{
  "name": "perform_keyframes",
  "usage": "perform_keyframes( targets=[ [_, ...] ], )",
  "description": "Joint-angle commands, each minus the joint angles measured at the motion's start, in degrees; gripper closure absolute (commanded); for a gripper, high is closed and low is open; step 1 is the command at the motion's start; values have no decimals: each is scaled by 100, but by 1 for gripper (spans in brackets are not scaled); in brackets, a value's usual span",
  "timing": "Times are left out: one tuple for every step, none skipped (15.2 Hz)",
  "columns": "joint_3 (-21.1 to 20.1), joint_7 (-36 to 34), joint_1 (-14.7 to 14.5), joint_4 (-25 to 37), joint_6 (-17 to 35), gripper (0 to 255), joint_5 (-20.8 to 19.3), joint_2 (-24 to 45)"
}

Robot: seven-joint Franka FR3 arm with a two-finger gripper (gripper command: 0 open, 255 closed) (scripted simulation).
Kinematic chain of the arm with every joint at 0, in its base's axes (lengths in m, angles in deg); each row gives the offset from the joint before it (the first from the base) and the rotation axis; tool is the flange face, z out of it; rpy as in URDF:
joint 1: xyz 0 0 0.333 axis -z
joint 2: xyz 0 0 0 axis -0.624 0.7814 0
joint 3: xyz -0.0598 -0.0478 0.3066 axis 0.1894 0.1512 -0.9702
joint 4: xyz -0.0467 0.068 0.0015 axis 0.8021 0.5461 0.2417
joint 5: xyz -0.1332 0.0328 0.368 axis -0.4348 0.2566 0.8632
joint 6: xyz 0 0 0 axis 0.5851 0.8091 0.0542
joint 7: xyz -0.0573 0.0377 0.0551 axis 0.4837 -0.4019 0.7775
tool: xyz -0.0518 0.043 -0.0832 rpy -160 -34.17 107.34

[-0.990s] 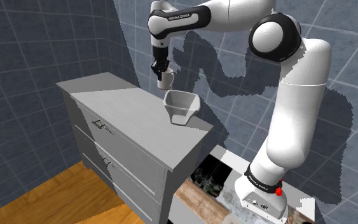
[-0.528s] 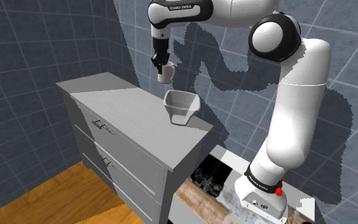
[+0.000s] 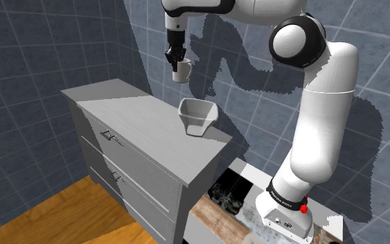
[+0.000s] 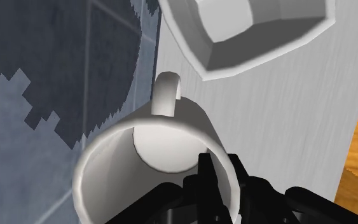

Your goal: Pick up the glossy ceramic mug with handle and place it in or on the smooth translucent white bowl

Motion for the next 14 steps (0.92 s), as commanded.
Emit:
perform_keyframes(
  targets=[
    [-8,-27,-20,-304,25,255,-10,-276],
    [-17,-61,-40,-657,105,255,-19,-546],
    [-28,-95,-60,-987,173,255,-27,-806],
    [-39,-129,-79,-1297,229,255,-35,-1058],
    [-52,-162,-96,-1591,275,255,-41,-1304],
    [-66,-196,-113,-1869,311,255,-46,-1544],
    [-81,-231,-130,-2134,338,255,-49,-1780],
    [-97,-265,-146,-2387,356,255,-51,-2012],
    [-115,-299,-162,-2629,367,255,-52,-2241],
    [-133,-333,-177,-2860,370,255,-51,-2468],
    [-152,-366,-192,-3082,365,255,-48,-2692],
    [-172,-400,-207,-3295,352,255,-43,-2915],
    [-193,-434,-223,-3499,333,255,-37,-3136],
    [-215,-468,-239,-3694,306,255,-29,-3355]
  ],
)
